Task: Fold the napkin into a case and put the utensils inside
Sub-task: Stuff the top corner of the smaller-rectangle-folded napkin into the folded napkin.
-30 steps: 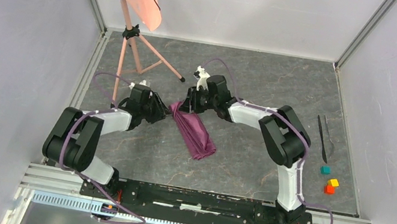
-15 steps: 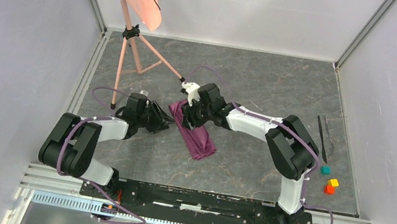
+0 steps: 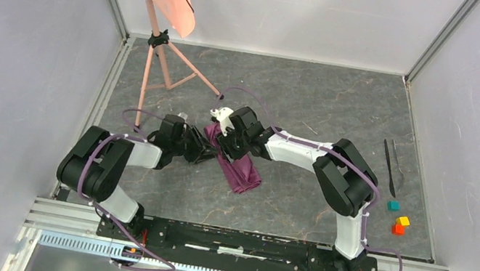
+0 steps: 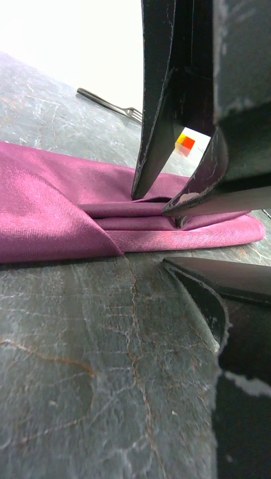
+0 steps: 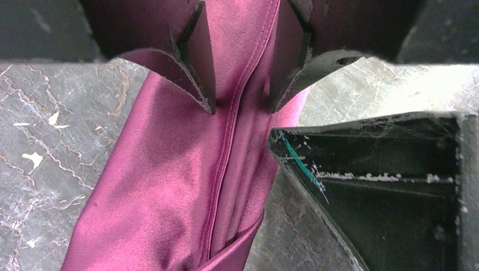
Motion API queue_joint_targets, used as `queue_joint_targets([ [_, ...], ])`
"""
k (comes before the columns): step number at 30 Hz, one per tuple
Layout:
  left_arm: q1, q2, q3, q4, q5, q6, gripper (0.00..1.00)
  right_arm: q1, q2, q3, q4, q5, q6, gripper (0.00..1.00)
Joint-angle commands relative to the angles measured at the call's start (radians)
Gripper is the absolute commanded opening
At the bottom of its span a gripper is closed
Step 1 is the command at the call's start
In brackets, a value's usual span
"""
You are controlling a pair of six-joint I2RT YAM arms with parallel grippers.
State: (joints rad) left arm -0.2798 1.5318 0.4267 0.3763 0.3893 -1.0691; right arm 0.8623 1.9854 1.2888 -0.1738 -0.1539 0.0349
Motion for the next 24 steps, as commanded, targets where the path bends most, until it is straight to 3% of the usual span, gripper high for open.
queue_joint_targets([
  [1, -0.024, 0.041, -0.020, -0.021, -0.040, -0.045, 0.38, 0.017, 0.025, 0.045, 0.000, 0.037, -0.021, 0.44],
  [6, -0.025, 0.042, -0.031, -0.028, -0.058, -0.045, 0.35, 0.032, 0.034, 0.062, -0.005, 0.031, -0.019, 0.46],
  [13, -0.026, 0.048, -0.043, -0.031, -0.080, -0.044, 0.20, 0.052, 0.039, 0.064, -0.002, 0.071, -0.013, 0.47],
  [16, -0.026, 0.051, -0.042, -0.031, -0.082, -0.042, 0.17, 0.055, 0.045, 0.067, -0.007, 0.098, -0.004, 0.40],
  [24, -0.029, 0.061, -0.054, -0.008, -0.092, -0.054, 0.07, 0.054, -0.001, 0.107, -0.030, 0.080, 0.043, 0.07],
])
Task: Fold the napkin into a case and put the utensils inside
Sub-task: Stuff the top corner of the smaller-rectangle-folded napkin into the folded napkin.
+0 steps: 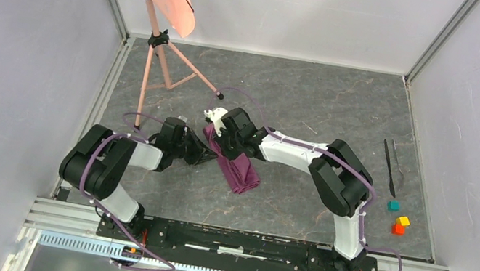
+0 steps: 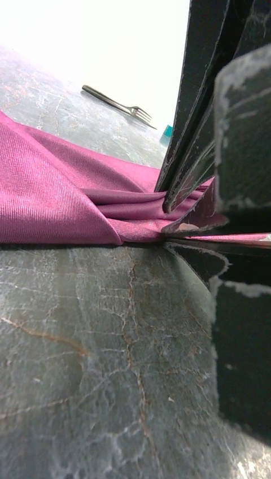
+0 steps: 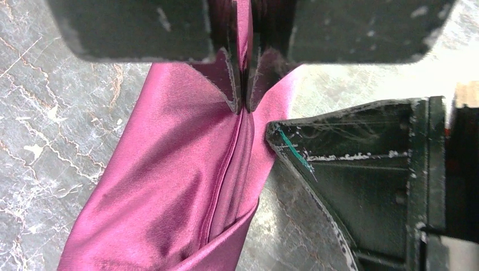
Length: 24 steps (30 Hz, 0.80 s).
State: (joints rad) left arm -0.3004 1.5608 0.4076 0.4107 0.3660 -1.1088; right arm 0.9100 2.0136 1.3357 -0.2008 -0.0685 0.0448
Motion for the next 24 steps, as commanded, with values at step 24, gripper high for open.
queue_joint_targets([
  [24, 0.072, -0.237, -0.061, -0.237, -0.112, 0.083, 0.18, -0.031, 0.006, -0.094, 0.141, -0.080, 0.162, 0.18],
])
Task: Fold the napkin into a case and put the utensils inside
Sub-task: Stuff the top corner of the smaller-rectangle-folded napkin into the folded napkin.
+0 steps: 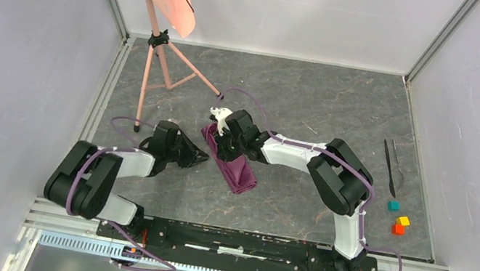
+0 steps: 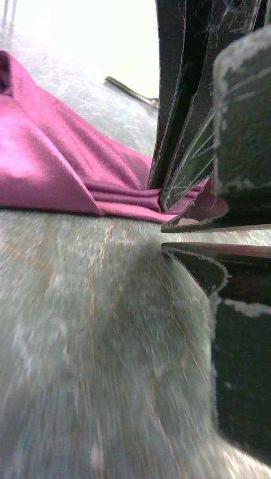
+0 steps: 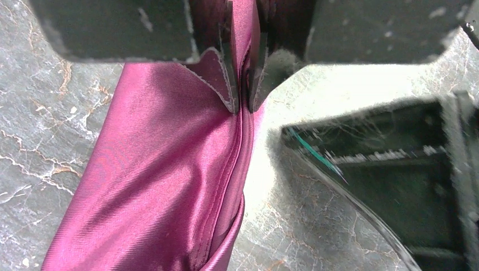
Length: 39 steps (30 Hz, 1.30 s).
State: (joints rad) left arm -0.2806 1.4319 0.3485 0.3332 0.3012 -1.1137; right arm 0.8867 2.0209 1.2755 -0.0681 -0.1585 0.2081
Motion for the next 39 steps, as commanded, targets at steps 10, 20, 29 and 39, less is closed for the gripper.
queue_joint_targets([
  [10, 0.080, -0.076, 0.202, -0.181, 0.025, 0.136, 0.15, -0.014, -0.019, -0.070, 0.040, -0.010, 0.002, 0.25],
  [20, 0.046, 0.225, 0.348, -0.195, -0.042, 0.189, 0.02, -0.015, -0.028, -0.067, 0.055, -0.038, 0.014, 0.22],
  [29, 0.053, 0.281, 0.271, -0.149, -0.074, 0.200, 0.02, -0.117, -0.042, -0.006, 0.186, -0.186, 0.143, 0.40],
  [39, 0.069, 0.279, 0.260, -0.158, -0.074, 0.218, 0.02, -0.161, 0.116, 0.187, 0.217, -0.248, 0.216, 0.15],
])
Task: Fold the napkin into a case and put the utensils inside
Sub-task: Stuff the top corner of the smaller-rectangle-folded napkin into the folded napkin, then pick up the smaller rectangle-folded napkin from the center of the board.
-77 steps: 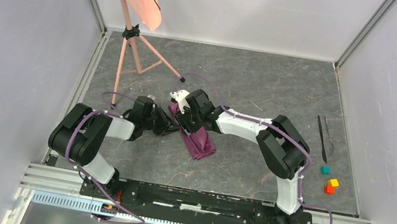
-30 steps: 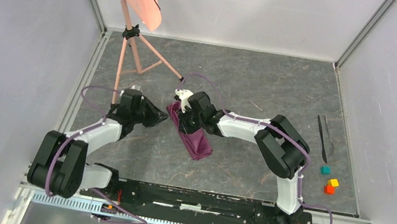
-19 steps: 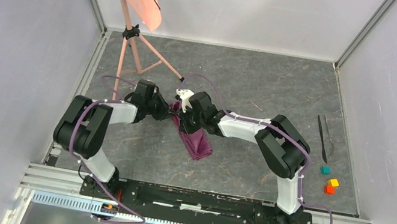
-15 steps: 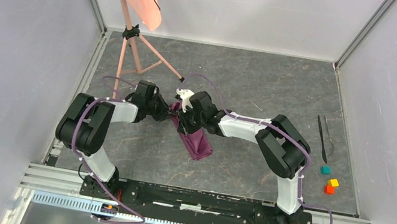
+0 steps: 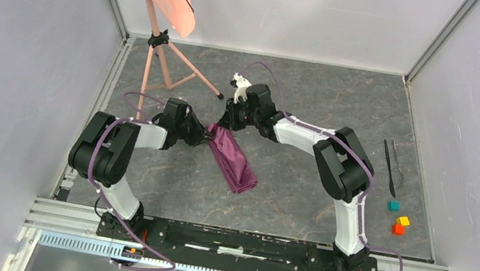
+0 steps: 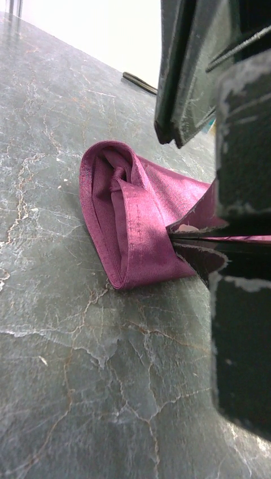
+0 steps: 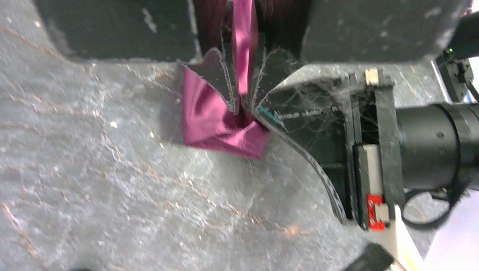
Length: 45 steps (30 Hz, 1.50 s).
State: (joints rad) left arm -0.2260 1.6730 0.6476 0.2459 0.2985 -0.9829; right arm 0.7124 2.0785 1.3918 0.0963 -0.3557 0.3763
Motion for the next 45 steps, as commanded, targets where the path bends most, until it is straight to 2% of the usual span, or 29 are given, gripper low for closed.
queue_joint_targets([
  [1, 0.015, 0.036, -0.040, -0.070, -0.071, 0.087, 0.02, 0.013, 0.072, 0.081, 0.059, -0.050, 0.055, 0.14],
  [5, 0.019, 0.033, -0.047, -0.069, -0.070, 0.087, 0.02, 0.009, 0.126, 0.098, 0.077, -0.035, 0.070, 0.13],
  [10, 0.022, 0.026, -0.048, -0.071, -0.065, 0.091, 0.02, -0.015, 0.146, 0.052, 0.088, 0.063, 0.027, 0.12],
  [14, 0.022, 0.017, -0.042, -0.071, -0.048, 0.104, 0.02, -0.036, 0.182, 0.112, 0.062, 0.009, 0.010, 0.16],
  [16, 0.022, 0.004, -0.035, -0.071, -0.031, 0.116, 0.02, -0.037, 0.173, 0.166, -0.002, -0.017, -0.007, 0.21],
  [18, 0.022, -0.019, -0.026, -0.073, -0.003, 0.131, 0.04, -0.034, 0.111, 0.148, -0.016, -0.051, -0.008, 0.27],
  [24, 0.020, -0.143, -0.018, -0.079, 0.100, 0.128, 0.31, -0.028, -0.129, -0.009, -0.072, -0.093, -0.066, 0.53],
  [27, 0.021, -0.224, -0.046, -0.084, 0.145, 0.110, 0.39, -0.014, -0.244, -0.122, -0.139, -0.057, -0.160, 0.68],
  [30, 0.022, -0.335, -0.093, -0.120, 0.166, 0.091, 0.43, 0.002, -0.337, -0.224, -0.174, 0.001, -0.228, 0.75],
  [33, 0.025, -0.472, -0.137, -0.214, 0.125, 0.093, 0.45, 0.044, -0.379, -0.286, -0.173, 0.043, -0.255, 0.76],
  [35, 0.029, -0.572, -0.139, -0.373, 0.046, 0.105, 0.47, 0.095, -0.376, -0.287, -0.196, 0.117, -0.270, 0.75],
  [39, 0.034, -0.808, -0.134, -0.660, -0.124, 0.114, 0.46, 0.179, -0.331, -0.249, -0.247, 0.281, -0.267, 0.72],
  [45, 0.034, -1.151, -0.107, -0.917, -0.294, 0.134, 0.50, 0.263, -0.243, -0.149, -0.320, 0.425, -0.269, 0.68],
])
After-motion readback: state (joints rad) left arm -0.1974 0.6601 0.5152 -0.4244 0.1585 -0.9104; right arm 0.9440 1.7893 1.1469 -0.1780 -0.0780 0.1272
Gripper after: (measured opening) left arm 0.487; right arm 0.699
